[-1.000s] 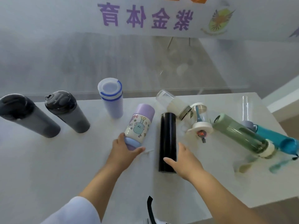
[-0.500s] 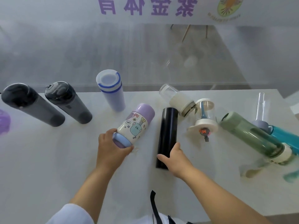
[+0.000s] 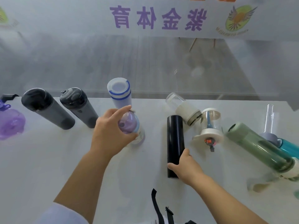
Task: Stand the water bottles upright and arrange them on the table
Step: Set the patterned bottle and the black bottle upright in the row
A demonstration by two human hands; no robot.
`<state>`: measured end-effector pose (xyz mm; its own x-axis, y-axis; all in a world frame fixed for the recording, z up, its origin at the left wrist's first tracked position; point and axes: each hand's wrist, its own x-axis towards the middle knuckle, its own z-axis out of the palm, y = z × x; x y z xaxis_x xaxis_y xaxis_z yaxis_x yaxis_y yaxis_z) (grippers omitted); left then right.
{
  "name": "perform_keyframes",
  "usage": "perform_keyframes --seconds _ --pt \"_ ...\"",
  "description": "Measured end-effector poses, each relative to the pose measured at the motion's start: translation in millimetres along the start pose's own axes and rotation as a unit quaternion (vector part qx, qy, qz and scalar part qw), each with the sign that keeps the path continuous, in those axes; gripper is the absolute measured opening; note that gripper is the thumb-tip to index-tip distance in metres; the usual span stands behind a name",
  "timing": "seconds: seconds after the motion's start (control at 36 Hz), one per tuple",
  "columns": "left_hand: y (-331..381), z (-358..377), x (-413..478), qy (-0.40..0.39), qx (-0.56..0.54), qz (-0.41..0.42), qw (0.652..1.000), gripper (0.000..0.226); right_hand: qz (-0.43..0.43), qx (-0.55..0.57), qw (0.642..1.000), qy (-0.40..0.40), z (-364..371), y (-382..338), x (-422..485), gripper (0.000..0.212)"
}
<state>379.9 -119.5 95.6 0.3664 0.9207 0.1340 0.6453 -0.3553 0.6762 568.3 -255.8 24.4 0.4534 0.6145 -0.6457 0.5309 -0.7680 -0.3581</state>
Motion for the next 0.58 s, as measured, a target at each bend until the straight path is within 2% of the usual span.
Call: perform_keyframes --seconds 0.22,0.36,0.5,0.58 --pt "2.9 15.6 17.7 -0.038 0.021 0.016 0.999 0.074 -0.019 -0.013 0.997 0.079 -46.6 -12.8 -14.9 0.041" --pt "0.9 15.8 18.9 -0.039 0.002 0.012 0.999 0.076 -0.036 -0.005 0.985 0.170 -88.0 -34.6 -18.1 0.053" --pt "-3.1 15.3 15.4 -0.036 -0.003 0.018 0.999 0.080 -0.092 0.010 0.969 0.227 -120.0 -59.2 -11.9 0.060" --pt "-4.9 15.4 12.5 -0.029 -0.009 0.015 0.999 0.082 -0.139 0.000 0.955 0.262 -132.7 -75.5 -5.4 0.055"
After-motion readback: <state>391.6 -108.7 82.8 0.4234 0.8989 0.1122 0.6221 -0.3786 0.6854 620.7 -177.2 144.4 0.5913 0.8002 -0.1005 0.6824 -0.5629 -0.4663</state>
